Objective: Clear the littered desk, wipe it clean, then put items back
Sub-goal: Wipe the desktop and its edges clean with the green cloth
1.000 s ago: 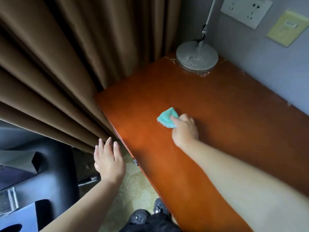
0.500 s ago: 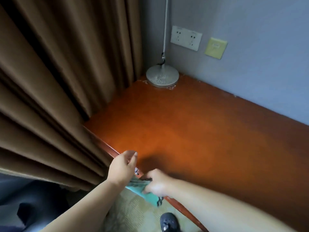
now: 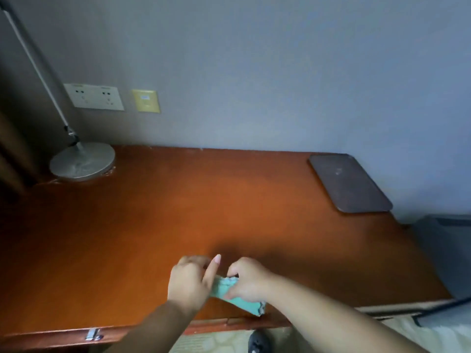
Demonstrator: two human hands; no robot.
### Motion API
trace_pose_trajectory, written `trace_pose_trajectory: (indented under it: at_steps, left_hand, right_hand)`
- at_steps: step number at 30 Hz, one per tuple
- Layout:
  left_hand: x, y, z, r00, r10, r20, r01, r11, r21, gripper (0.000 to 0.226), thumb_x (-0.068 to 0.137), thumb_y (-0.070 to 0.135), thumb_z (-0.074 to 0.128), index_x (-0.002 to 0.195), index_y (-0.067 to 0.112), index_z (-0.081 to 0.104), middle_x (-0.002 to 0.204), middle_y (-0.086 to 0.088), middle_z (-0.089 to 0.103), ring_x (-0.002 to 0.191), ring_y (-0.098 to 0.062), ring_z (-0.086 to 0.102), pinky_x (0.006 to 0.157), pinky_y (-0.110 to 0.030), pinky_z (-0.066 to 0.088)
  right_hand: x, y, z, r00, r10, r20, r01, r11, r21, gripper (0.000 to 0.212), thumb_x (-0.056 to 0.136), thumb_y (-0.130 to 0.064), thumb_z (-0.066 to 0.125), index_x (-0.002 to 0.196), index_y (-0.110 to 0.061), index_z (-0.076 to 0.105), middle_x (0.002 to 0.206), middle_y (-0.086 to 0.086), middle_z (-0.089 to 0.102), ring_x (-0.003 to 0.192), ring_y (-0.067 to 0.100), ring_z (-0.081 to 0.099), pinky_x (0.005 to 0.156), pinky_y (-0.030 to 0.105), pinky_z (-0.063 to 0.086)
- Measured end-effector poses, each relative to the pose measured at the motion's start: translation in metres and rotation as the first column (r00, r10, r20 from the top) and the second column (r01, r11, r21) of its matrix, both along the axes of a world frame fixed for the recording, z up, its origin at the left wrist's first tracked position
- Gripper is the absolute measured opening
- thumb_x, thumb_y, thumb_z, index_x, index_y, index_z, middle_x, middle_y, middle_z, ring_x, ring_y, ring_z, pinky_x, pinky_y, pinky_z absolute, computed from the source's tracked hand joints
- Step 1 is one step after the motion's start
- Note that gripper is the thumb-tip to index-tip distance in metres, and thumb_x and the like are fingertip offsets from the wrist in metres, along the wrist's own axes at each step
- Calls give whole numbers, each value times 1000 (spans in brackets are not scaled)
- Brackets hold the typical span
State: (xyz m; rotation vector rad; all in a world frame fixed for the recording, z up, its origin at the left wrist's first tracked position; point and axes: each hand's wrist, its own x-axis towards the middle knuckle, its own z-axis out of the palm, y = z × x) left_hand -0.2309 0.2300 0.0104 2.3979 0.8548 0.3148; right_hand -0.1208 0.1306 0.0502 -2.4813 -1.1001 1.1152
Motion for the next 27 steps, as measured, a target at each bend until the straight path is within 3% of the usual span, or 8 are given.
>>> trace_pose_trajectory:
  at_steps: [2,3,5,9,14,18,23,27]
  left_hand:
    - [28,-3,-3,998,8,-68,-9,1000,-12,83,74,79,12,109,27,67,118,1,64,117,-24,52,94,-35,40]
    - [42,-3,-4,991,16,-130,-20,999,-30,77,78,76,19,129,30,54,138,4,51,132,-21,38,105,-38,32]
    - [69,-3,-11,965,18,-261,-31,998,-46,69,87,68,33,147,34,26,156,8,19,145,-17,9,114,-43,16]
    - [122,-7,-33,887,54,-459,-76,997,-30,77,89,67,31,150,34,-3,158,5,-12,145,-19,-16,116,-45,6]
    - [189,0,-62,778,96,-621,-69,995,67,79,87,72,19,146,36,-18,155,1,-25,143,-23,-21,115,-51,1]
    - [250,34,-69,753,112,-648,-23,989,144,77,85,73,9,136,33,-32,153,0,-30,141,-30,-24,115,-53,-2]
    - [319,71,-71,815,121,-567,-28,985,169,80,80,75,-2,142,31,-28,152,-1,-31,140,-30,-27,115,-51,-6]
    - [325,80,-78,832,151,-534,-54,980,192,87,55,76,-36,132,35,-39,144,3,-43,134,-25,-38,114,-48,-12]
  right_hand:
    - [33,-21,-9,981,-142,136,139,990,33,18,79,-29,65,93,-17,66,90,1,65,89,22,63,67,26,42]
    - [50,-33,-11,949,-239,204,233,971,56,16,83,-31,60,93,-18,63,93,1,67,92,23,64,67,27,43]
    - [84,-56,-19,849,-401,343,402,913,73,22,89,-36,51,105,-22,58,101,-1,66,96,21,64,69,28,46]
    - [155,-91,-46,726,-523,447,549,832,83,43,97,-34,42,135,-19,32,118,4,51,101,22,62,74,30,46]
    - [219,-84,-86,714,-491,499,548,835,37,41,98,-30,37,134,-14,27,121,3,46,94,15,64,65,23,44]
    - [282,-40,-97,726,-420,545,465,883,61,46,99,-30,36,141,-13,27,125,3,45,96,16,62,67,21,41]
    - [380,38,-101,701,-436,564,427,890,158,45,98,-26,39,140,-10,33,125,9,46,98,24,58,72,31,45]
    - [451,89,-104,665,-458,590,412,884,222,42,96,-27,44,134,-8,42,119,14,47,94,32,57,63,30,33]
